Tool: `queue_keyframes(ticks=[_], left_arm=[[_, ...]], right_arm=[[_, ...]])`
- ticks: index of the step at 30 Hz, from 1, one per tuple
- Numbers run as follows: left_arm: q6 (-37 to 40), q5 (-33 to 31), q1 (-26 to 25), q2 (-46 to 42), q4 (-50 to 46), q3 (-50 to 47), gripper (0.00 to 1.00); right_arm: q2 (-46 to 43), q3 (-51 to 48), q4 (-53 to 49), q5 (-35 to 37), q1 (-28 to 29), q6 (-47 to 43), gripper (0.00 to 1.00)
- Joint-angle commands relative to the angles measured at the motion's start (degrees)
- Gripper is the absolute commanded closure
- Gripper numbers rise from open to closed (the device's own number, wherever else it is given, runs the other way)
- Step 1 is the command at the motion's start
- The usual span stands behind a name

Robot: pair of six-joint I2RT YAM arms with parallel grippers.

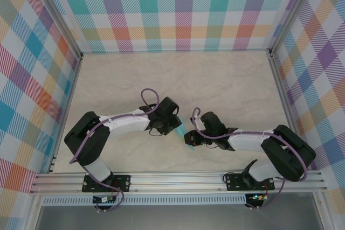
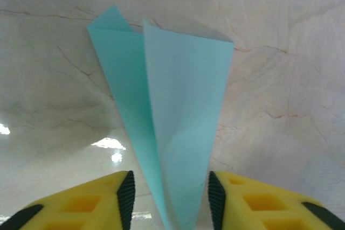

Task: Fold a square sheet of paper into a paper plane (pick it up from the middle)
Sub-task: Fold the wing for the fifth time at the center of the table.

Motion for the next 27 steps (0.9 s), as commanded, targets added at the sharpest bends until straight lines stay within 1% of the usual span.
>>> queue_keyframes(ticks=[1, 3, 8, 9, 10, 12, 14, 15, 17, 18, 22, 25, 27], left_arm=[[-0.1, 0.7, 0.9, 0.8, -2.3, 1.4, 0.68], [-0.2, 0.8, 0.9, 1.0, -2.4, 1.6, 0.74], [-0.3, 1.4, 1.0, 1.8, -2.7, 2.5, 0.98], [-0.3, 1.4, 1.1, 1.9, -2.8, 2.5, 0.99], [-0.3, 1.4, 1.1, 1.9, -2.9, 2.6, 1.00], [-0.4, 1.5, 1.2, 1.7, -3.3, 2.6, 1.00], [-0.3, 1.6, 1.5, 1.4, -3.6, 2.7, 1.00], [-0.3, 1.7, 1.6, 1.2, -3.8, 2.6, 1.00], [-0.2, 1.5, 1.8, 0.8, -3.9, 2.7, 1.00], [-0.1, 1.6, 1.9, 0.7, -4.0, 2.7, 1.00], [0.1, 2.1, 2.2, 0.7, -4.0, 2.7, 1.00], [0.2, 2.5, 2.4, 0.9, -3.9, 2.7, 1.00], [0.4, 2.7, 2.5, 1.0, -3.7, 2.7, 1.00]], right_arm=[[-0.5, 1.6, -2.0, 1.0, 0.4, -2.9, 0.83], [-0.7, 1.9, -3.1, 1.4, 0.8, -3.8, 0.83], [-1.3, 2.7, -6.4, 2.5, 2.3, -7.1, 0.75], [-1.5, 2.8, -7.0, 3.2, 2.8, -8.0, 0.74], [-1.7, 2.9, -7.8, 4.4, 3.4, -9.2, 0.72], [-2.3, 3.1, -8.6, 7.0, 4.9, -11.3, 0.62], [-3.1, 2.9, -9.0, 11.5, 6.8, -13.9, 0.60], [-3.4, 2.7, -9.2, 14.2, 8.1, -15.2, 0.59], [-4.7, 1.6, -7.7, 22.5, 11.8, -19.5, 0.55], [-5.2, 0.9, -6.4, 25.1, 13.5, -21.6, 0.54], [-4.9, 0.0, -2.3, 36.4, 19.1, -29.1, 0.53], [-2.4, 0.5, -1.7, 41.2, 20.7, -32.6, 0.54], [-1.0, 0.2, -0.7, 42.2, 21.5, -34.2, 0.56]])
